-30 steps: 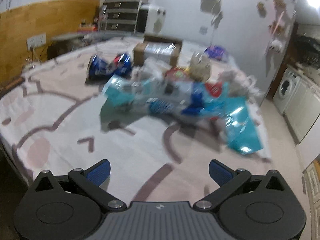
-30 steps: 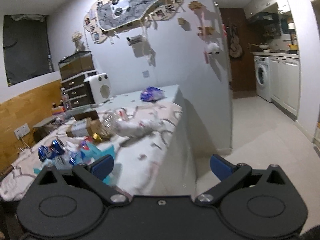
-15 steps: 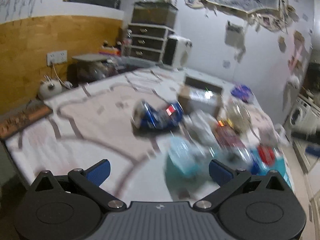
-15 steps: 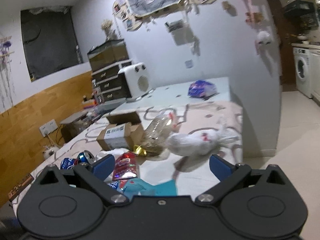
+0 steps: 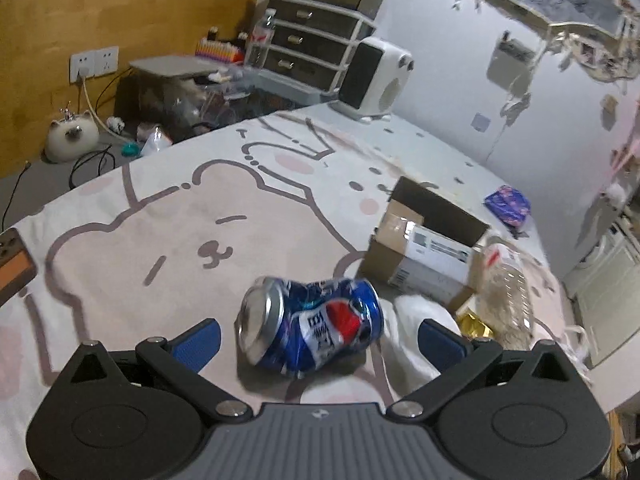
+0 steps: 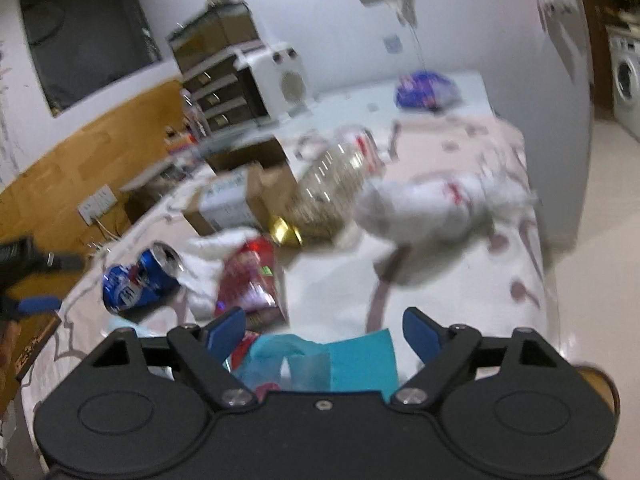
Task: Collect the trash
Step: 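Grasp the crushed blue Pepsi can with the left tool while the right tool grasps the blue wrapper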
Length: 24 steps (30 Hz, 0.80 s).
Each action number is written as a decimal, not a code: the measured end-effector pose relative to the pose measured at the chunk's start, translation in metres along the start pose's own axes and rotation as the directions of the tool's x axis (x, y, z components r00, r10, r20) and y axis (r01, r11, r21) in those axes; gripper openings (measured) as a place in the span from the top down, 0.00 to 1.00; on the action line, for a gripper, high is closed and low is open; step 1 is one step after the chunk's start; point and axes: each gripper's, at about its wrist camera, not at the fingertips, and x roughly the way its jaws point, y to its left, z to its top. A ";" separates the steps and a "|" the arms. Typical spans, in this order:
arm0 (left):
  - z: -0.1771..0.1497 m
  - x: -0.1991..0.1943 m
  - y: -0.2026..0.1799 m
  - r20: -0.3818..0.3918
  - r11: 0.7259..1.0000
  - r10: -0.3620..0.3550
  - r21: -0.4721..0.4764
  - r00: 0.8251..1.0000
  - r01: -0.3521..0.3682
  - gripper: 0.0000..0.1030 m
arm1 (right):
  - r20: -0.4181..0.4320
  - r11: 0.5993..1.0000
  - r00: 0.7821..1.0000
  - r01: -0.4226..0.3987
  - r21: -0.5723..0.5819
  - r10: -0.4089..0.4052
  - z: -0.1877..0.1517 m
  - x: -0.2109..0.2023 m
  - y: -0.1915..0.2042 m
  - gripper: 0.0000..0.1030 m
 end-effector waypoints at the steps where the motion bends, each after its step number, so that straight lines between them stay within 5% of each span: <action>1: 0.003 0.006 -0.003 -0.007 1.000 0.019 0.002 1.000 -0.019 0.00 | -0.023 1.000 1.000 -0.018 0.018 0.018 -0.002 0.000 -0.003 0.16; 17: 0.015 0.069 -0.037 -0.097 0.984 0.180 0.029 0.979 -0.178 0.00 | -0.159 0.981 0.969 -0.192 -0.001 0.189 -0.061 -0.061 0.010 0.13; 24: 0.010 0.078 -0.035 -0.098 0.980 0.201 0.007 0.975 -0.201 0.01 | -0.005 0.966 0.989 -0.146 -0.213 0.148 -0.053 -0.099 0.013 0.07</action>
